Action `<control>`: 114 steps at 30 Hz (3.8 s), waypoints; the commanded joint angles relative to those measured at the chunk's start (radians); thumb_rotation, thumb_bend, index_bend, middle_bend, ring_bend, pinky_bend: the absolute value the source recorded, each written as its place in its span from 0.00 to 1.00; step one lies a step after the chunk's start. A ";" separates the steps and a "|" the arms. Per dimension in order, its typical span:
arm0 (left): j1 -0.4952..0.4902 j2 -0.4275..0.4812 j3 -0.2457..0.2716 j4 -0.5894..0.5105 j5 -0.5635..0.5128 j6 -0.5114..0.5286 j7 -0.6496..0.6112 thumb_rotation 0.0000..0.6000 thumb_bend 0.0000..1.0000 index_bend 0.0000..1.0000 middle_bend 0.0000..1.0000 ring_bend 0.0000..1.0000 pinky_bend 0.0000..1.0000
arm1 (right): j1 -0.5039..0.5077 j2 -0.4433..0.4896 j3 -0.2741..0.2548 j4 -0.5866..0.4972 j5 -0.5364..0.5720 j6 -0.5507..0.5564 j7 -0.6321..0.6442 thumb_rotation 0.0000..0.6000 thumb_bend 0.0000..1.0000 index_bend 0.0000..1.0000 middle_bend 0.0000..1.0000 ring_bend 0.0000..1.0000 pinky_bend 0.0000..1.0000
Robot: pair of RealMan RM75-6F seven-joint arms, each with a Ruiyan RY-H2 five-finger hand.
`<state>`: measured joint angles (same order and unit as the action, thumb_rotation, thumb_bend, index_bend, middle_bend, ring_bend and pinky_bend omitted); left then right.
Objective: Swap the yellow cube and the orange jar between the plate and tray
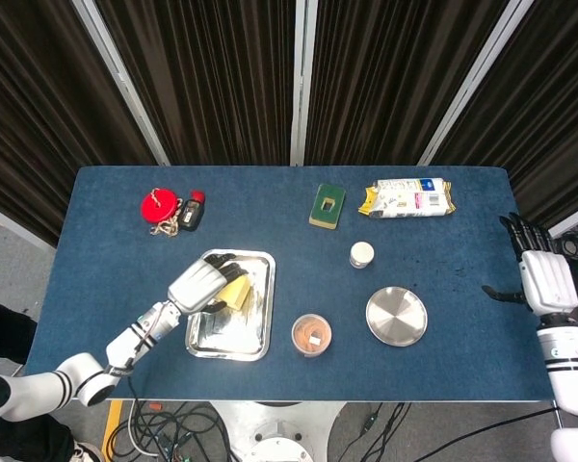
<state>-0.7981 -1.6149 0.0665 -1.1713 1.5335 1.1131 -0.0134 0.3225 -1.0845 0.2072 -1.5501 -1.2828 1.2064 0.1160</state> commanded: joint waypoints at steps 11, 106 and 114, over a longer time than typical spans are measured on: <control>0.013 0.016 -0.017 0.016 0.043 -0.008 -0.102 1.00 0.09 0.09 0.00 0.00 0.22 | 0.008 -0.007 -0.003 0.010 -0.003 -0.009 0.000 1.00 0.00 0.00 0.00 0.00 0.00; 0.583 0.358 -0.081 -0.253 -0.057 0.288 0.058 1.00 0.06 0.09 0.03 0.00 0.22 | 0.198 -0.205 -0.194 -0.088 0.030 -0.183 -0.405 1.00 0.19 0.44 0.47 0.36 0.57; 0.591 0.367 -0.092 -0.269 -0.063 0.297 0.066 1.00 0.06 0.09 0.03 0.00 0.21 | 0.167 -0.171 -0.185 -0.107 -0.051 -0.122 -0.312 1.00 0.00 0.00 0.00 0.00 0.00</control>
<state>-0.2085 -1.2500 -0.0239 -1.4380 1.4729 1.4095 0.0511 0.5102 -1.2639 0.0169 -1.6612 -1.2753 1.0213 -0.2398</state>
